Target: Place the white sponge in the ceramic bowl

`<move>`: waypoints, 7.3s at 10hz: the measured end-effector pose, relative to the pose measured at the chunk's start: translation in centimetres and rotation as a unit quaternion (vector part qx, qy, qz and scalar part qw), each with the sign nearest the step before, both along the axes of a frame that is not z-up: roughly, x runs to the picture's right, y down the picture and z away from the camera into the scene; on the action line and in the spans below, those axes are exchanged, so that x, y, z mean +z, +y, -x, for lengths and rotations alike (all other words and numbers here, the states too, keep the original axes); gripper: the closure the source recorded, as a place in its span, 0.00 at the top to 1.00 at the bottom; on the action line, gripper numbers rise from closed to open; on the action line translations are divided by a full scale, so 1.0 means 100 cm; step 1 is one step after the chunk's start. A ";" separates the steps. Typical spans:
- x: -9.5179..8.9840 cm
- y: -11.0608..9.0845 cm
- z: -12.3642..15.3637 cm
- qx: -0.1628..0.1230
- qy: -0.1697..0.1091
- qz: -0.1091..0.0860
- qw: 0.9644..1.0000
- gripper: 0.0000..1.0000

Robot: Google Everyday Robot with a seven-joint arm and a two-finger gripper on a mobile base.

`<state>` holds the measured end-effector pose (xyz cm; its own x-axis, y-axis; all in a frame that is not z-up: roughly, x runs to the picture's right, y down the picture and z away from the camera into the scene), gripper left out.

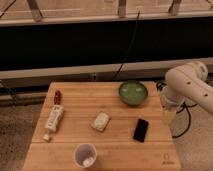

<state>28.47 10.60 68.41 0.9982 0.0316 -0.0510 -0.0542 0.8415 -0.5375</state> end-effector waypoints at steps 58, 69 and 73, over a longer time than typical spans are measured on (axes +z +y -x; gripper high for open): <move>0.108 0.069 0.246 -0.452 -0.330 0.005 0.829 0.80; 0.130 0.107 0.260 -0.468 -0.374 -0.004 0.800 0.80; 0.135 0.112 0.264 -0.468 -0.379 -0.001 0.798 0.80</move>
<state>2.06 21.80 81.90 0.3283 -0.7466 0.5785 0.9392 0.3232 -0.1160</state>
